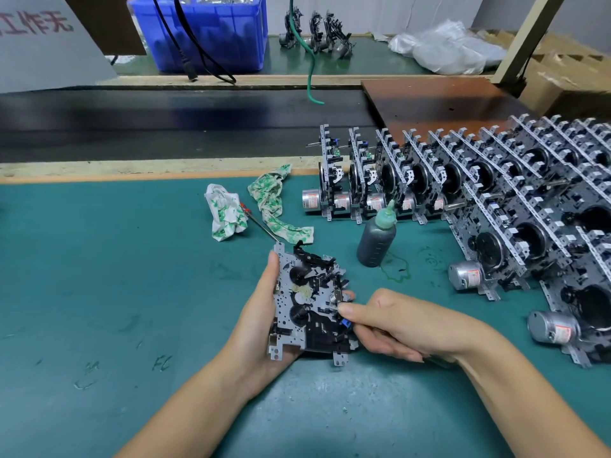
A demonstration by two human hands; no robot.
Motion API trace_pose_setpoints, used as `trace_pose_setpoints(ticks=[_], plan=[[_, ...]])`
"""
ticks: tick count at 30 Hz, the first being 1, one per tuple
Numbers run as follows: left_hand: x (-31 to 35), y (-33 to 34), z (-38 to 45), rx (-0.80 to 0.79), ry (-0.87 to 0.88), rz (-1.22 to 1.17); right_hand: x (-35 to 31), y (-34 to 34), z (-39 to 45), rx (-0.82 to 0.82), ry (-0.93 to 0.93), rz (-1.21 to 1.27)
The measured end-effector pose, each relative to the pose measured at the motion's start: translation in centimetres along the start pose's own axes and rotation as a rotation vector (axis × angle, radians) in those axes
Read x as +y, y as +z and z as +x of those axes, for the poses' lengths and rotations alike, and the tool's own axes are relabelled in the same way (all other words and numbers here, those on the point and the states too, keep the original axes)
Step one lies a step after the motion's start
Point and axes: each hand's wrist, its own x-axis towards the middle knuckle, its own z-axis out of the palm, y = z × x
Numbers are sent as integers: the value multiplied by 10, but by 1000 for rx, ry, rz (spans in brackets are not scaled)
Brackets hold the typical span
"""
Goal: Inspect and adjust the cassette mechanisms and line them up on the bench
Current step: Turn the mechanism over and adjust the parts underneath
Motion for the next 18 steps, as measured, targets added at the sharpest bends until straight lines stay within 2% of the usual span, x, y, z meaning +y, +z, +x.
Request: trace_pose_setpoints(ticks=[8, 15, 18], plan=[[2, -2, -5, -29, -16, 10, 5, -4, 2, -74, -22, 68], [10, -4, -10, -120, -34, -148, 10, -11, 2, -23, -110, 494], [14, -3, -9, -133, -17, -249, 11, -11, 4, -37, -129, 557]])
